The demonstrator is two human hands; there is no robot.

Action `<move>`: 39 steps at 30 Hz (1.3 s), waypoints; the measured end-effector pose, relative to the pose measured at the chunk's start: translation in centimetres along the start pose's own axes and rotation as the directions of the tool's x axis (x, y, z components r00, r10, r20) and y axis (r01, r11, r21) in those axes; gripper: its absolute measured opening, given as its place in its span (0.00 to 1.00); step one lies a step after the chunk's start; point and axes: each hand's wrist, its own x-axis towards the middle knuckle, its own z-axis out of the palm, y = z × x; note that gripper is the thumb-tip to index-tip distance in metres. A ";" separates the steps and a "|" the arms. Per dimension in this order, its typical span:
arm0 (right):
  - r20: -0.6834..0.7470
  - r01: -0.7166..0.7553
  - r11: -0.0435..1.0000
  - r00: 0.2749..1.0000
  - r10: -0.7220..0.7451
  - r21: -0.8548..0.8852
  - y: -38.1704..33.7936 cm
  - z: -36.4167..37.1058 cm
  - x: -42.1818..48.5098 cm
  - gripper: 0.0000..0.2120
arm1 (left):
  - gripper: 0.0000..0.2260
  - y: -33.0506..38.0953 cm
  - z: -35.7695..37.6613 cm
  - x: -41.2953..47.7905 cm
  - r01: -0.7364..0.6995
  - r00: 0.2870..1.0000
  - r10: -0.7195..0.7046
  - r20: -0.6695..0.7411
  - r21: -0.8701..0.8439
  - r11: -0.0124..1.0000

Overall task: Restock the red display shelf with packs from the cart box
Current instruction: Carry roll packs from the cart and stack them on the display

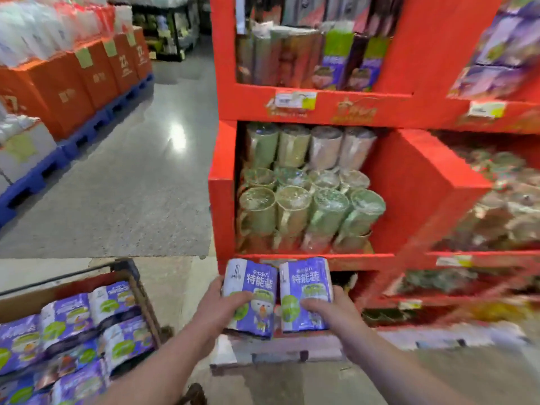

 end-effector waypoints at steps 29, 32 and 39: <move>-0.642 0.331 0.916 0.758 -0.114 0.229 0.7 -45.3 -9.0 0.08 | 0.11 7.8 49.1 -4.0 -0.251 0.755 0.158 0.637 0.057 0.966; -0.657 0.320 0.921 0.747 -0.101 0.222 -1.2 -49.7 -6.5 0.15 | 0.12 10.3 53.3 -2.1 -0.246 0.726 0.165 0.667 0.028 0.969; -0.596 0.350 0.924 0.779 -0.196 0.154 -8.0 -56.7 -0.4 0.15 | 0.16 17.1 59.8 2.8 -0.284 0.703 0.261 0.662 -0.075 0.956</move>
